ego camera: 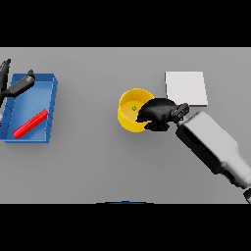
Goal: Pick up the red beaker and tilt it to pour out 1 green nut into yellow bowl. Pick up the yellow bowl and place it on the metallic measuring scale.
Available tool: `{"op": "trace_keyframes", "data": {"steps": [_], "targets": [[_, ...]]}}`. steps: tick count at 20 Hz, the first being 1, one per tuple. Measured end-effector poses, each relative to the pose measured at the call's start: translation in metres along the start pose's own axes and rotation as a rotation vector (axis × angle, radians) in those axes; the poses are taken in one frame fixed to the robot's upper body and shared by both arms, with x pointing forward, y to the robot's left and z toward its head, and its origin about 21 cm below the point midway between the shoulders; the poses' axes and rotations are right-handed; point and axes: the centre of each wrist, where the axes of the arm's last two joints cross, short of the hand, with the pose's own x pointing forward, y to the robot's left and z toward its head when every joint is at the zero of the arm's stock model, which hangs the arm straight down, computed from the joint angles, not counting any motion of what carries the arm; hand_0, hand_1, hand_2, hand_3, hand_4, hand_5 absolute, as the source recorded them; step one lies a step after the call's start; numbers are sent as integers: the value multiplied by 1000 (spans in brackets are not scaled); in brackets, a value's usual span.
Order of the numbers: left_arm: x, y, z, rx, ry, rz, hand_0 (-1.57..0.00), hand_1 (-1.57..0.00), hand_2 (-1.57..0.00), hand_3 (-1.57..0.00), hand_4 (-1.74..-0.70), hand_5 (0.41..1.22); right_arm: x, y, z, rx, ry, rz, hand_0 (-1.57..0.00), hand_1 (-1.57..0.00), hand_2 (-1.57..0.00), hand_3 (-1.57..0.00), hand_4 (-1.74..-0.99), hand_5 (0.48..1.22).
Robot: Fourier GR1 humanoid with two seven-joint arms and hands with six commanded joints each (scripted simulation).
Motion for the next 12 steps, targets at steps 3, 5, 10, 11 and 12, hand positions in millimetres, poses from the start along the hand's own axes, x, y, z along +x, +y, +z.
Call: {"op": "trace_keyframes", "data": {"steps": [3, 5, 10, 11, 12], "targets": [[2, 1, -2, -1, 15, -11, 1, 1, 1, 1, -798, 719, 4, -26, 18, -32, 15, 32, -1559, -1558, -1529, -1348, -1728, 1218], [1, -2, -2, -3, 11, -5, 1, 1, 1, 1, -800, 722, 2, -37, 32, -47, 40, 35, -1563, -1563, -1544, -1308, -1724, 1219], [4, 4, -2, 7, -2, -6, 1, 1, 1, 1, -799, 723, 11, -42, 45, -68, 74, 24, -1568, -1568, -1562, -1243, -1719, 1220], [4, 6, -4, 10, 9, -15, 1, 1, 1, 1, -800, 723, 10, -46, 50, -80, 66, 40, -1569, -1569, -1564, -1238, -1719, 1220], [4, 6, -2, 11, 0, -12, 1, 1, 1, 1, -802, 730, 10, -50, 54, -93, 73, 54, -1569, -1569, -1565, -1263, -1719, 1220]]}}
